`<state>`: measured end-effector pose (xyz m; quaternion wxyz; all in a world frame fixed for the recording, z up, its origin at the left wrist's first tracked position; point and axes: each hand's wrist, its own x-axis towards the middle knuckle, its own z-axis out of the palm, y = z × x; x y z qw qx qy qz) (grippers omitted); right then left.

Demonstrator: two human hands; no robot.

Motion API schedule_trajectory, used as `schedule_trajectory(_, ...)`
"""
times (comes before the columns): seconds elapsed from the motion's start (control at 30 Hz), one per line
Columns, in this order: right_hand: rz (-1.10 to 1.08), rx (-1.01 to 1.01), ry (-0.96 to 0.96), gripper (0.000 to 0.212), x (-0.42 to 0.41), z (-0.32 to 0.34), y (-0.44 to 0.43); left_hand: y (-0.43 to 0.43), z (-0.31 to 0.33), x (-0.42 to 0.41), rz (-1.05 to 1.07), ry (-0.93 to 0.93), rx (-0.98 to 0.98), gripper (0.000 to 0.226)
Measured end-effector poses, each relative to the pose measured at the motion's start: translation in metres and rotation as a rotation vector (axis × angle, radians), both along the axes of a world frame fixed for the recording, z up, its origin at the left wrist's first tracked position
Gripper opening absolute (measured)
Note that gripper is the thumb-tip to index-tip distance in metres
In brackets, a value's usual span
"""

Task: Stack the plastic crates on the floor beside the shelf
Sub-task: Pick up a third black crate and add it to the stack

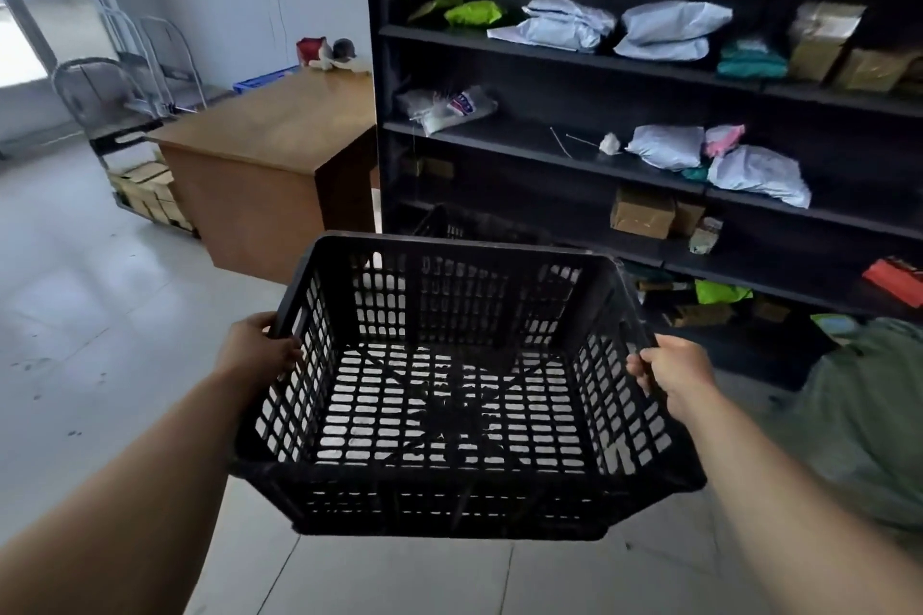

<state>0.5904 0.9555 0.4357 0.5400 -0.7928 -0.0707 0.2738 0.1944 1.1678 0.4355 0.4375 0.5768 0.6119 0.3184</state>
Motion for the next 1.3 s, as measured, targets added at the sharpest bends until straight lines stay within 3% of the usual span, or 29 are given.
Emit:
schedule_trajectory(0.4, -0.096, 0.04, 0.019, 0.035, 0.127, -0.005, 0.148, 0.167, -0.003, 0.143, -0.079, -0.011, 0.03, 0.032)
schedule_trajectory(0.67, -0.085, 0.046, 0.037, 0.044, 0.213, 0.002, 0.272, 0.267, -0.009, 0.226, -0.004, -0.031, 0.05, 0.026)
schedule_trajectory(0.93, -0.121, 0.039, 0.05, 0.042, 0.26, -0.003, 0.399, 0.408, -0.022, 0.275, -0.021, -0.068, 0.019, 0.021)
schedule_trajectory(1.3, -0.392, 0.03, 0.081, 0.04, 0.278, -0.037, 0.513, 0.6, -0.035, 0.351, -0.23, -0.014, -0.034, 0.018)
